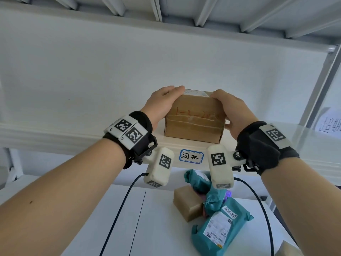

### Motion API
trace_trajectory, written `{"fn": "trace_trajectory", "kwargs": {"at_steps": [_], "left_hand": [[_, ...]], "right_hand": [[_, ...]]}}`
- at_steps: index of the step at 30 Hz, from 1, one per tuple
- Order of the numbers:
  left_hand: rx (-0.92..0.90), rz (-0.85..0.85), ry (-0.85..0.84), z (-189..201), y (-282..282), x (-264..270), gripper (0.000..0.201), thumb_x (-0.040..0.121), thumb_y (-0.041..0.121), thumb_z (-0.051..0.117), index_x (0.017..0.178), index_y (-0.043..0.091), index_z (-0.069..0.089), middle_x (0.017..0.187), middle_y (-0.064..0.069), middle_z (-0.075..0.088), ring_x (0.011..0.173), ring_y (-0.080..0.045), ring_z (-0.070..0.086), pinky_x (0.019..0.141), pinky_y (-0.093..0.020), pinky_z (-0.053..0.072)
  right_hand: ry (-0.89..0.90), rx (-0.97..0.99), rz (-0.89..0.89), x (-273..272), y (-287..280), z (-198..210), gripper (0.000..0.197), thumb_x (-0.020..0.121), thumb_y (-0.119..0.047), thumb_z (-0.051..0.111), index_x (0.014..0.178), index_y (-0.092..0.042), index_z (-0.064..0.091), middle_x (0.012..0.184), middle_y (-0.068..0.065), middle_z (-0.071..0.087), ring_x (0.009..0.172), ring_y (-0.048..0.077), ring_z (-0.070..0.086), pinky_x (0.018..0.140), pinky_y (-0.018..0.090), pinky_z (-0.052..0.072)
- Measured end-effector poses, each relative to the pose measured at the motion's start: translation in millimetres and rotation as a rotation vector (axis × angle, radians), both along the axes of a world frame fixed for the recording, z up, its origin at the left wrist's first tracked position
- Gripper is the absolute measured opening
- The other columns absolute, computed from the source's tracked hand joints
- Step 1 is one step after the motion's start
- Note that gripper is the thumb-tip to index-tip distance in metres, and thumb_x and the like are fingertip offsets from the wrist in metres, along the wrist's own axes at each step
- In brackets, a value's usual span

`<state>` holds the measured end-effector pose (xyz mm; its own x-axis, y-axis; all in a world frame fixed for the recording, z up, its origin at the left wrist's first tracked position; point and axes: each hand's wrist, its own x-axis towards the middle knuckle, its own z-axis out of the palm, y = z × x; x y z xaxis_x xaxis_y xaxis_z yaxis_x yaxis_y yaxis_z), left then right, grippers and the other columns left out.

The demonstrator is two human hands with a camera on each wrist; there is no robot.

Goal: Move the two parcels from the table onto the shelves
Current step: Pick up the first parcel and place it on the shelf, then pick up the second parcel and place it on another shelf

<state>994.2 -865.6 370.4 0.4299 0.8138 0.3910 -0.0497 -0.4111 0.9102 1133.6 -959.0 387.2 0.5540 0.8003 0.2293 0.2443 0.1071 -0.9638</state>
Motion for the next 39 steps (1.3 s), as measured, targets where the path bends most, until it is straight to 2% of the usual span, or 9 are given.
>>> {"fn": "trace_trajectory", "kwargs": {"at_steps": [4,8,9,12,15,20,27,33,39], "left_hand": [[0.005,-0.015,0.044,1,2,-1,0.080,0.064,0.069,0.053,0.132,0.026,0.057,0.141,0.002,0.056,0.133,-0.021,0.050,0.113,-0.046,0.036],[0.032,0.011,0.156,13,-8,-11,0.084,0.073,0.068,0.049,0.143,0.021,0.045,0.151,0.001,0.044,0.139,-0.020,0.041,0.115,-0.043,0.033],[0.051,0.027,0.175,18,-11,-15,0.077,0.083,0.062,0.047,0.147,0.021,0.038,0.155,0.003,0.039,0.142,-0.019,0.037,0.116,-0.041,0.030],[0.131,0.079,0.249,31,-9,-25,0.062,0.098,0.046,0.037,0.153,0.017,0.030,0.159,0.003,0.030,0.146,-0.017,0.029,0.117,-0.035,0.025],[0.228,0.138,0.355,38,-9,-36,0.061,0.100,0.045,0.034,0.153,0.016,0.029,0.161,0.002,0.028,0.148,-0.017,0.025,0.115,-0.031,0.021],[0.341,0.207,0.626,40,-12,-56,0.064,0.100,0.047,0.033,0.154,0.017,0.023,0.162,-0.003,0.023,0.148,-0.021,0.024,0.114,-0.031,0.023],[0.522,0.456,1.009,28,-13,-111,0.065,0.095,0.049,0.038,0.154,0.028,0.021,0.162,-0.001,0.019,0.150,-0.025,0.016,0.117,-0.047,0.018],[0.495,0.591,1.168,10,-18,-177,0.063,0.096,0.049,0.034,0.154,0.028,0.020,0.165,-0.003,0.011,0.152,-0.026,0.003,0.119,-0.051,0.007],[0.374,0.700,1.273,-20,-35,-242,0.064,0.095,0.048,0.036,0.154,0.028,0.020,0.164,-0.006,0.013,0.152,-0.026,0.003,0.118,-0.051,0.008]], "right_hand": [[0.000,-0.019,-0.015,-3,-1,1,0.007,0.087,-0.034,0.055,0.084,-0.028,0.059,0.088,-0.005,0.058,0.080,0.013,0.055,0.070,0.028,0.048],[-0.071,-0.087,-0.069,-5,-3,13,0.010,0.084,-0.032,0.058,0.088,-0.024,0.059,0.094,-0.003,0.058,0.095,0.018,0.054,0.098,0.039,0.047],[-0.134,-0.093,-0.093,-6,-4,17,0.013,0.085,-0.030,0.059,0.095,-0.022,0.061,0.102,-0.002,0.059,0.100,0.018,0.052,0.101,0.039,0.044],[-0.398,-0.061,-0.165,-16,-9,32,0.039,0.087,-0.020,0.058,0.126,-0.020,0.062,0.130,-0.001,0.058,0.113,0.017,0.051,0.092,0.024,0.038],[-0.655,-0.079,-0.197,-35,-12,42,0.045,0.089,-0.017,0.055,0.133,-0.023,0.059,0.143,-0.003,0.052,0.129,0.018,0.049,0.093,0.021,0.036],[-0.899,-0.128,-0.187,-72,-11,45,0.044,0.093,-0.016,0.046,0.135,-0.024,0.056,0.145,-0.004,0.051,0.129,0.018,0.049,0.089,0.019,0.033],[-1.043,-0.156,-0.074,-131,1,28,0.047,0.095,-0.017,0.039,0.141,-0.025,0.050,0.146,0.000,0.050,0.127,0.021,0.052,0.097,0.026,0.040],[-1.227,-0.215,0.060,-190,15,2,0.043,0.100,-0.020,0.033,0.140,-0.016,0.048,0.144,0.006,0.051,0.134,0.026,0.044,0.103,0.033,0.037],[-1.243,-0.140,0.249,-248,31,-37,0.041,0.100,-0.020,0.033,0.136,-0.011,0.052,0.140,0.007,0.054,0.132,0.025,0.046,0.104,0.036,0.039]]}}
